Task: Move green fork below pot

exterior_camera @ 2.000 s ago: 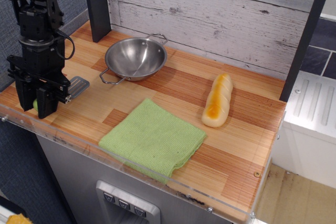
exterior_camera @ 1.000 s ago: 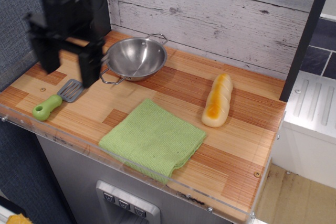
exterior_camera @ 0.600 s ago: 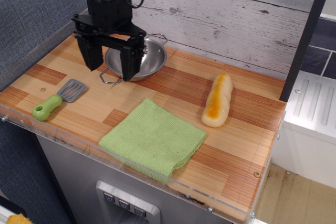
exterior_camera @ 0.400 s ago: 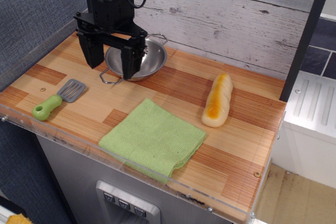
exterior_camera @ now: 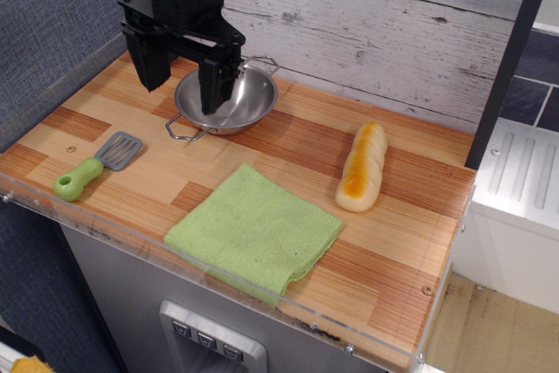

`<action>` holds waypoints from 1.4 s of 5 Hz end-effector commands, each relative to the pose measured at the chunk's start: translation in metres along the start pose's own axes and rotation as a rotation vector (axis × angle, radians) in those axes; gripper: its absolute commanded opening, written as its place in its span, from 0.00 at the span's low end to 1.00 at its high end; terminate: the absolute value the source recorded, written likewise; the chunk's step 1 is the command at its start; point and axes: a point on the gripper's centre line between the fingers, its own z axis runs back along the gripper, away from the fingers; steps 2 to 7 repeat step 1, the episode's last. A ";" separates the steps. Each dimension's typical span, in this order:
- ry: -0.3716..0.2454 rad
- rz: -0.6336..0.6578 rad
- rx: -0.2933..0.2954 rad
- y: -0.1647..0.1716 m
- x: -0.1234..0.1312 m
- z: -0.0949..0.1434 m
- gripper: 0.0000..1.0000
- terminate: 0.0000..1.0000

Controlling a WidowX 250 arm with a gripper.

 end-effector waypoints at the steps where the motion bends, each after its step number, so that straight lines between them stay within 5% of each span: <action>1: -0.040 0.008 0.015 0.007 -0.003 0.015 1.00 1.00; 7: -0.040 0.008 0.015 0.007 -0.003 0.015 1.00 1.00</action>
